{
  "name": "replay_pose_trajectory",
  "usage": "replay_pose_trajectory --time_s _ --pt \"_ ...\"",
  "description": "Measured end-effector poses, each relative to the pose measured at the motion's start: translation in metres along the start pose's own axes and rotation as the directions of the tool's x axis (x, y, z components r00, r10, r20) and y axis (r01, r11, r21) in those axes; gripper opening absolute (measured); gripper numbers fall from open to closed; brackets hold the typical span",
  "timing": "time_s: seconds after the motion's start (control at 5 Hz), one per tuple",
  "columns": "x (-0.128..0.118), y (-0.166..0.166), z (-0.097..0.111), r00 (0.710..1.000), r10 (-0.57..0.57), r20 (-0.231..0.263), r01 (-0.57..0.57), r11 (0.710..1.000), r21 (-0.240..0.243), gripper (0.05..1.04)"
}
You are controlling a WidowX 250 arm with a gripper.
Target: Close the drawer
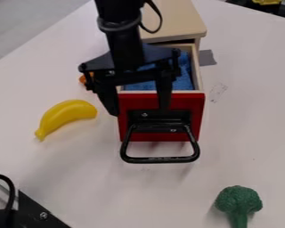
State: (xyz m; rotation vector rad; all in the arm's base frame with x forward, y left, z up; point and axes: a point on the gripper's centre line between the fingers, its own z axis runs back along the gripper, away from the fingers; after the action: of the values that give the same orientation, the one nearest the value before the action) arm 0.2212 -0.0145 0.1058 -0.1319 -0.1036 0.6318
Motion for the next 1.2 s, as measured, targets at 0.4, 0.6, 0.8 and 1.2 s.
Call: replay_pose_trajectory --time_s 0.4,0.6,0.8,1.2 --pt "-0.002 -0.004 -0.001 1.0 -0.003 -0.002 0.003 1.0 -0.009 0.994" --pt "-0.002 -0.006 0.002 1.0 0.001 0.002 -0.001 1.0 -0.024 0.994" --pt "-0.002 -0.01 -0.003 1.0 0.002 -0.001 -0.002 1.0 -0.029 0.994" --pt "0.008 -0.018 -0.025 1.0 0.002 -0.019 -0.001 1.0 0.022 0.994"
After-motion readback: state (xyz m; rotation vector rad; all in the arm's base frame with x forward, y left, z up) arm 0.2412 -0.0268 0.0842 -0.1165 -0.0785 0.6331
